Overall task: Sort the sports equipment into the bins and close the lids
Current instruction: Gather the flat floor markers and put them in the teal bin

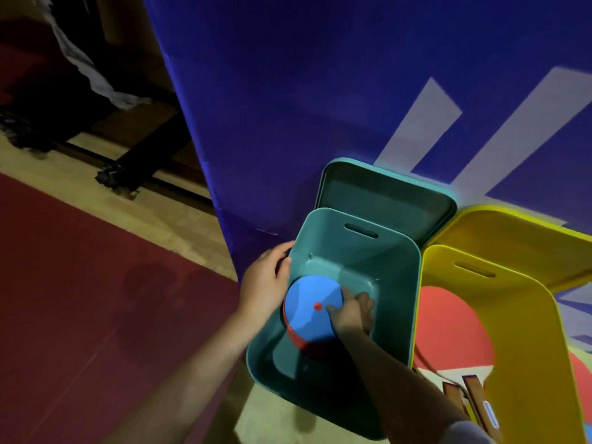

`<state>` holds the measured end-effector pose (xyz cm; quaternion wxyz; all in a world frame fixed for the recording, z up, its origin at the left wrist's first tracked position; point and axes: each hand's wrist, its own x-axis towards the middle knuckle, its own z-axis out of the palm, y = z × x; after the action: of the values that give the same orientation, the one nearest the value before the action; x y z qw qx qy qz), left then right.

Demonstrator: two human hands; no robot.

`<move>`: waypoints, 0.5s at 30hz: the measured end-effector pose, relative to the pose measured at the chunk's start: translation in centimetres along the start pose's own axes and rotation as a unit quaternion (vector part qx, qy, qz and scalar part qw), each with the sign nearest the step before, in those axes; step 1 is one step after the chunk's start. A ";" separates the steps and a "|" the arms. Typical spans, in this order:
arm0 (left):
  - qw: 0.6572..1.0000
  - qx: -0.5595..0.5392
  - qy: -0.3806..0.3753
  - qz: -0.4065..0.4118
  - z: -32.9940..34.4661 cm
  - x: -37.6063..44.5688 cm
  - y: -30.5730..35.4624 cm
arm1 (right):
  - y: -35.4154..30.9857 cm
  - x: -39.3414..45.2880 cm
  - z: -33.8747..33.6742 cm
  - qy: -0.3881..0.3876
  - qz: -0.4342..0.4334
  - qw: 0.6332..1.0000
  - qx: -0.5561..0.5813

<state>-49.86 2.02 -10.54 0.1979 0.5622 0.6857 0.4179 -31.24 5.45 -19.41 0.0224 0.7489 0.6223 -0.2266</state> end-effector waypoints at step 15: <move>0.962 0.202 -0.043 0.179 -0.1 -1.1 8.6 | 6.9 -10.1 -16.3 0.183 -0.238 0.865 0.403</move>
<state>-44.45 1.09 -3.86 0.0316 0.7213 0.6351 0.2745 -20.90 -0.22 -2.80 -0.4498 0.5501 0.6290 -0.3153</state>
